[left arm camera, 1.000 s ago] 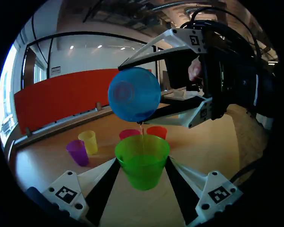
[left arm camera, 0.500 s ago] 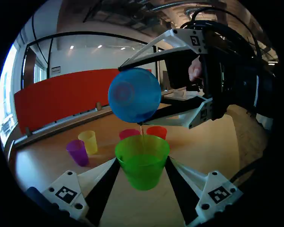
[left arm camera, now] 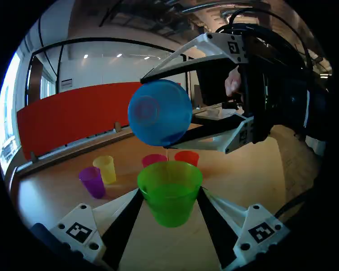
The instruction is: Pour water
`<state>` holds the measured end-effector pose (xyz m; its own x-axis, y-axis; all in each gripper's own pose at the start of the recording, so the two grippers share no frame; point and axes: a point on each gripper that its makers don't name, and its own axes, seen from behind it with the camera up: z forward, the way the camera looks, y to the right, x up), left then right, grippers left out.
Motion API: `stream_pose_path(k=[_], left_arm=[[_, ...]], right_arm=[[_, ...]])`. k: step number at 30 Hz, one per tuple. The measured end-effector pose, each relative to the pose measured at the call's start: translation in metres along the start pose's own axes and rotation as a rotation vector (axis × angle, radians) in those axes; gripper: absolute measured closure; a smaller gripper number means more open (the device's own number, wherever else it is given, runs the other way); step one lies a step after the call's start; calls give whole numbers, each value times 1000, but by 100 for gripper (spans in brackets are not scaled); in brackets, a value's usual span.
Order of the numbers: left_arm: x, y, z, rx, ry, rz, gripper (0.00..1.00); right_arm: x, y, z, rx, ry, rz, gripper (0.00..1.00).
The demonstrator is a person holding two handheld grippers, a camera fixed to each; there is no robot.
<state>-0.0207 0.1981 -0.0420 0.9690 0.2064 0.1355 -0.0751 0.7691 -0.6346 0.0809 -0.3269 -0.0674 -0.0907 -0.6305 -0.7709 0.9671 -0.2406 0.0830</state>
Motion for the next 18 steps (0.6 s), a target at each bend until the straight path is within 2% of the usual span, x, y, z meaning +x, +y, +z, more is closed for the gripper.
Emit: stream_pose_path(k=[12,18], left_arm=[[2,-1,0,0,3,1,17],[2,0,0,-2,2,1,17]], right_arm=[[0,0,-1,-2,3,0,6],[2,2,-1,-5,12,34,6]])
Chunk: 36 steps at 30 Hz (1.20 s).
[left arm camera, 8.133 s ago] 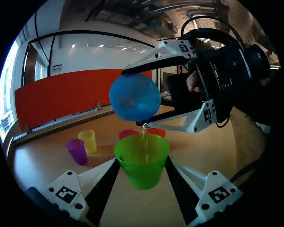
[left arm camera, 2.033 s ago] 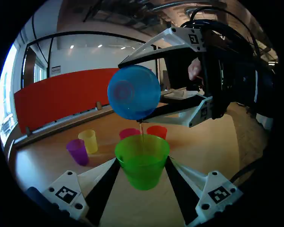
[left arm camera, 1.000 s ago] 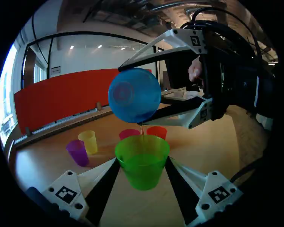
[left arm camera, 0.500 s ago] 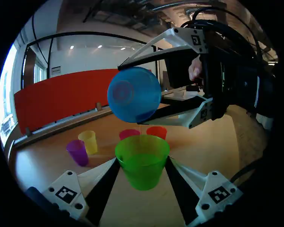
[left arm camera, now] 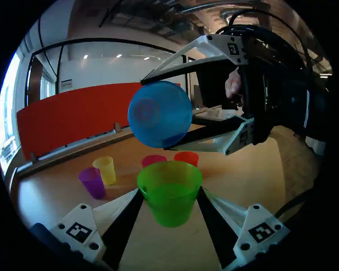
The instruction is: Pour water
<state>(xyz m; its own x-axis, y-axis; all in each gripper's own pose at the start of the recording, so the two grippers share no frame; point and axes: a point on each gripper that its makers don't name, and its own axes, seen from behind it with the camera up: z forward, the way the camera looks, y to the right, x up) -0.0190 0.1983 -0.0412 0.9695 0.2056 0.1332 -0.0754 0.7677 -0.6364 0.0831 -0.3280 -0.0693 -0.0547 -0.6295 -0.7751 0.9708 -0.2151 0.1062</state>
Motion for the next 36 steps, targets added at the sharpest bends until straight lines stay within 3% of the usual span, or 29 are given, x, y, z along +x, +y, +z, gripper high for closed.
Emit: stream_pose_path(k=[7,19,24,36], left_arm=[[-1,0,0,1,-4,1,17],[-3,0,0,0,-10,2,17],[-4,-1,-1,3,-14,2,17],[-13,-2,-1,1,-41,3,17]], right_arm=[[-1,4,1,-5,26,122,6],[-18,3,6,-10,46,396,7],[-33,3,7,-28,19,530,7],[-57,-8,4,-55,-42,923,6]])
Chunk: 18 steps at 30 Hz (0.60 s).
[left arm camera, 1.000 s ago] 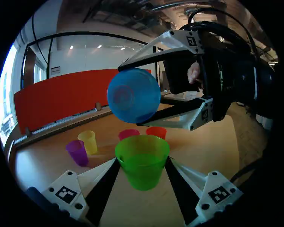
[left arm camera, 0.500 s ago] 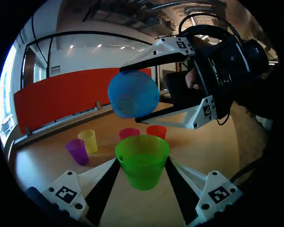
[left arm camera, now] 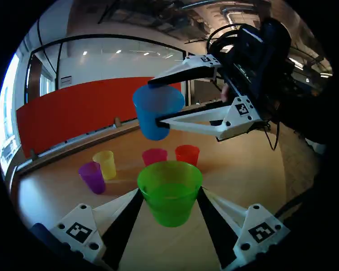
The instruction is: Pour water
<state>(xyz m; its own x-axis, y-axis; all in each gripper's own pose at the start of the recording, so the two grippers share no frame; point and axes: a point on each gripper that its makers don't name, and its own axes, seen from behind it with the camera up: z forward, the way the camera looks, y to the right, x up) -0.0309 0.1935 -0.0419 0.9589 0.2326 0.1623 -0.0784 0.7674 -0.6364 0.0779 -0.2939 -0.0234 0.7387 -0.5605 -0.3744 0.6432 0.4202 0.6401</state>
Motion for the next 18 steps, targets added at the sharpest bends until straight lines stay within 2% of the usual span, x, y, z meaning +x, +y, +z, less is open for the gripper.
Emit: stream_pose_path(k=[18], left_arm=[[-26,-11,9,17,-58,13,17]], right_arm=[[-27,17,-13,-12,-87,414,6]])
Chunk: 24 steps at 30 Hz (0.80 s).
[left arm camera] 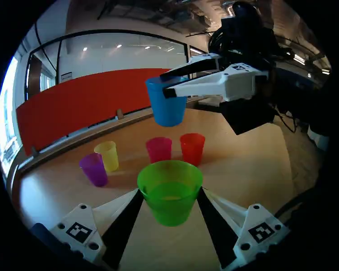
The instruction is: Pour water
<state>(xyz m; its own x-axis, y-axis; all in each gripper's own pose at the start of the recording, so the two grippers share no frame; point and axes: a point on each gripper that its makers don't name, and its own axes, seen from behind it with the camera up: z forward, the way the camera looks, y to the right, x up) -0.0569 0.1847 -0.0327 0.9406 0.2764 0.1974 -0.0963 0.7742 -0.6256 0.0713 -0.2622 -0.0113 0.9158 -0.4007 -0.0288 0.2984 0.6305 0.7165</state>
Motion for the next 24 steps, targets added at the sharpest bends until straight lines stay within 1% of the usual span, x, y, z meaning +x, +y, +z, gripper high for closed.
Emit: stream_pose_path(k=[3,6,9,12,24], left_arm=[[-4,-1,2,-4,-12,-5,17],[-9,-4,4,-8,-21,-23,17],[-15,-9,6,0,-34,-24,17],[-23,-10,8,1,-57,-17,17],[-41,-12,15,5,-95,-15,17]], right_arm=[[-4,3,-3,7,-9,32,6],[-10,7,-5,6,-27,57,6],[-14,12,-8,4,-39,86,6],[-14,15,-11,4,-41,108,7],[-18,21,-19,-6,-48,121,6]])
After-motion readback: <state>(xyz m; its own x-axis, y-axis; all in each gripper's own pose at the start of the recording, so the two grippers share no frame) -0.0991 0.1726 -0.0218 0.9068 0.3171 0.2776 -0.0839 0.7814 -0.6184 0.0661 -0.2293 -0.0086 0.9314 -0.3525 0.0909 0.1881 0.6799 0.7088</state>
